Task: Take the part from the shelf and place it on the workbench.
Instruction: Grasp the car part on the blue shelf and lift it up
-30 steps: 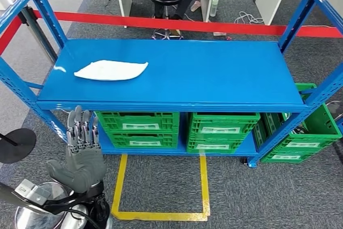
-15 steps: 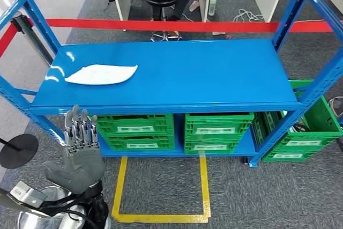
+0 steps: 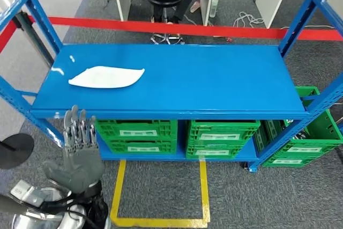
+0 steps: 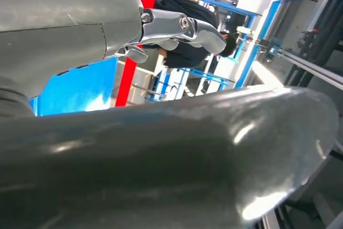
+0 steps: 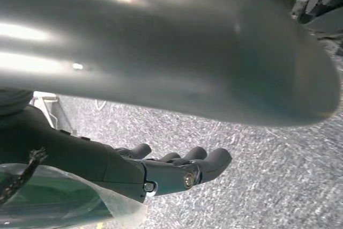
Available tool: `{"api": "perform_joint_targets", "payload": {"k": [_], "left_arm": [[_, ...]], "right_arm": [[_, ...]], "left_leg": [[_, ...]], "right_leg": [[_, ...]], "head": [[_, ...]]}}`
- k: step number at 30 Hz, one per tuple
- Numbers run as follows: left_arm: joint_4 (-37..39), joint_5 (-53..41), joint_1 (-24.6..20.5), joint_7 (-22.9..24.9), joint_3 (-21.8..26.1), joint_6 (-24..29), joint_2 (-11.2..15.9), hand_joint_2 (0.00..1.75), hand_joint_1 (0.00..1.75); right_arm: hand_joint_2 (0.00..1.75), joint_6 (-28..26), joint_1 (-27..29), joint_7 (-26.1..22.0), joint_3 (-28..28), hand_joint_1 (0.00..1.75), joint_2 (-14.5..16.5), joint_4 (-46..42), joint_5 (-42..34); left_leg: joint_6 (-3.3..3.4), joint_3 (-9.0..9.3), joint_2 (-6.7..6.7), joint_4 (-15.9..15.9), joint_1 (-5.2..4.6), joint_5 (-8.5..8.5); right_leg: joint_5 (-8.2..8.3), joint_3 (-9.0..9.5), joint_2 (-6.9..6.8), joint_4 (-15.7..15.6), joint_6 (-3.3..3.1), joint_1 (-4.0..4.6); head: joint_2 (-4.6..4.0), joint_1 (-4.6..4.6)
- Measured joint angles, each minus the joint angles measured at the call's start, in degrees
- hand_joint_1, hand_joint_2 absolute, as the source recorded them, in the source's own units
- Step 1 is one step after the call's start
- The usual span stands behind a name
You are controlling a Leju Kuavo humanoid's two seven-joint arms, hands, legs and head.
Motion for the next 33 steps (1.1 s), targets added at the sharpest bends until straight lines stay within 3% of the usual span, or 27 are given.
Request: {"api": "perform_joint_targets", "payload": {"k": [2, 3, 4, 6, 8, 9, 13, 15, 17, 18, 19, 20, 22, 24, 27, 29, 30, 33], "left_arm": [[0.0, 0.0, 0.0, 0.0, 0.0, 0.0, 0.0, 0.00, 0.00], [0.0, 0.0, 0.0, 0.0, 0.0, 0.0, 0.0, 0.00, 0.00], [0.0, 0.0, 0.0, 0.0, 0.0, 0.0, 0.0, 0.00, 0.00], [0.0, 0.0, 0.0, 0.0, 0.0, 0.0, 0.0, 0.00, 0.00], [0.0, 0.1, 0.0, 0.1, 0.0, 0.1, 0.0, 0.00, 0.00], [0.0, 0.2, 0.0, 0.1, 0.0, 0.1, 0.0, 0.00, 0.00], [0.0, 0.6, 0.0, 0.3, 0.0, 0.2, 0.1, 0.00, 0.00], [0.0, 0.7, 0.0, 0.4, 0.0, 0.2, 0.1, 0.00, 0.00], [0.0, 0.8, 0.0, 0.4, 0.0, 0.3, 0.1, 0.00, 0.00], [0.0, 0.9, 0.1, 0.4, 0.0, 0.3, 0.2, 0.00, 0.00], [0.0, 1.0, 0.1, 0.4, 0.1, 0.3, 0.2, 0.00, 0.00], [0.0, 1.0, 0.1, 0.4, 0.1, 0.3, 0.2, 0.00, 0.00], [0.0, 1.1, 0.1, 0.4, 0.1, 0.4, 0.2, 0.00, 0.00], [0.0, 1.1, 0.1, 0.5, 0.1, 0.6, 0.1, 0.00, 0.00], [0.0, 1.3, 0.1, 0.5, 0.0, 0.1, 0.1, 0.00, 0.00], [0.0, 1.2, 0.0, 0.4, -0.2, -1.5, 0.1, 0.00, 0.00], [0.0, 1.2, -0.1, 0.3, -0.4, -2.4, 0.1, 0.00, 0.00], [0.0, 0.9, -0.1, 0.1, -0.7, -3.7, 0.2, 0.00, 0.00]], "right_arm": [[0.00, 0.0, 0.1, 0.0, 0.0, 0.00, 0.0, 0.0, 0.0], [0.00, 0.0, 0.2, 0.0, 0.0, 0.00, 0.0, 0.0, 0.0], [0.00, 0.0, 0.2, 0.0, 0.0, 0.00, 0.0, 0.0, 0.0], [0.00, 0.0, 0.2, 0.0, 0.0, 0.00, -0.1, 0.0, 0.0], [0.00, 0.0, 0.1, 0.0, 0.0, 0.00, -0.1, 0.0, 0.0], [0.00, 0.1, 0.0, 0.0, 0.0, 0.00, -0.1, 0.0, 0.0], [0.00, 0.1, 0.1, 0.1, 0.0, 0.00, -0.1, 0.0, 0.2], [0.00, 0.1, 0.1, 0.1, 0.0, 0.00, -0.1, 0.0, 0.3], [0.00, 0.1, 0.1, 0.1, 0.0, 0.00, -0.1, 0.0, 0.3], [0.00, 0.1, 0.1, 0.1, 0.0, 0.00, -0.1, 0.0, 0.3], [0.00, 0.1, 0.2, 0.1, 0.0, 0.00, -0.1, 0.0, 0.4], [0.00, 0.1, 0.2, 0.1, 0.0, 0.00, -0.2, 0.0, 0.4], [0.00, 0.1, 0.2, 0.1, 0.0, 0.00, -0.2, 0.0, 0.4], [0.00, 0.1, 0.1, 0.1, 0.0, 0.00, -0.1, 0.0, 0.4], [0.00, 0.1, 0.1, 0.1, 0.0, 0.00, -0.2, 0.0, 0.5], [0.00, 0.3, 0.0, 0.0, 0.0, 0.00, -0.2, 0.0, 0.5], [0.00, 0.3, 0.0, -0.1, 0.0, 0.00, -0.2, 0.0, 0.5], [0.00, 0.7, 0.1, -0.1, 0.0, 0.00, -0.2, 0.0, 0.5]], "left_leg": [[0.24, 0.04, 0.03, 0.0, 0.00, -0.13], [0.27, 0.10, 0.00, 0.0, 0.01, -0.22], [0.23, 0.20, -0.06, 0.0, 0.04, -0.33], [-0.15, 0.54, -0.17, 0.1, 0.14, -0.66], [-0.80, 0.61, -0.24, 0.6, -0.05, -1.15], [-1.09, 0.54, -0.25, 0.9, -0.17, -1.29], [-1.99, 0.20, -0.21, 2.0, -0.01, -2.24], [-2.58, -1.86, -0.18, 6.8, 0.14, -5.32], [-2.91, -5.30, -0.17, 14.5, 0.22, -8.84], [-2.94, -6.44, -0.16, 17.1, 0.23, -9.49], [-2.88, -6.68, -0.17, 17.6, 0.23, -9.02], [-2.70, -5.87, -0.17, 15.9, 0.22, -7.51], [-2.05, -2.35, -0.17, 8.4, 0.13, -3.42], [-1.47, 0.29, -0.16, 2.6, -0.11, -1.62], [-1.03, 0.67, -0.24, 1.0, -0.23, -1.66], [-0.54, 0.89, -0.22, 0.3, 0.02, -1.50], [-0.18, 1.01, -0.21, 0.0, 0.15, -1.62], [0.52, 1.33, -0.15, -0.1, 0.08, -2.55]], "right_leg": [[-2.45, -4.54, 0.01, 7.7, 0.41, -0.14], [-2.33, -6.03, 0.00, 9.6, 0.57, -0.21], [-1.06, -6.44, -0.01, 9.3, 0.71, -0.30], [3.65, -4.18, -0.09, 2.7, 0.89, -0.59], [6.37, -1.17, -0.06, -3.8, 0.67, -0.68], [6.60, -0.45, 0.01, -5.2, 0.36, -0.65], [6.52, -0.17, 0.18, -5.5, -1.30, -0.58], [6.57, -0.12, 0.07, -5.6, -1.91, -0.68], [6.52, -0.14, -0.03, -5.6, -2.16, -0.64], [6.50, -0.12, -0.05, -5.6, -2.19, -0.63], [6.48, -0.08, -0.04, -5.6, -2.20, -0.61], [6.47, 0.01, 0.01, -5.6, -2.20, -0.60], [6.39, 0.28, 0.13, -5.6, -2.11, -0.57], [6.33, 0.26, 0.17, -5.5, -1.69, -0.42], [6.50, 0.01, 0.01, -5.8, -0.72, -0.34], [5.52, -0.69, -0.05, -4.6, -0.16, -0.35], [4.33, -1.92, -0.04, -2.3, 0.03, -0.35], [0.65, -8.02, -0.03, 8.7, 0.33, -0.40]], "head": [[-0.01, 0.15], [-0.01, 0.18], [-0.01, 0.21], [-0.01, 0.30], [0.00, 0.42], [0.00, 0.41], [-0.01, 0.22], [-0.01, 0.04], [-0.01, -0.04], [-0.01, -0.04], [-0.01, -0.04], [-0.01, -0.04], [-0.01, -0.04], [-0.01, -0.02], [-0.01, 0.01], [-0.01, 0.14], [-0.01, 0.32], [-0.01, 0.68]]}}
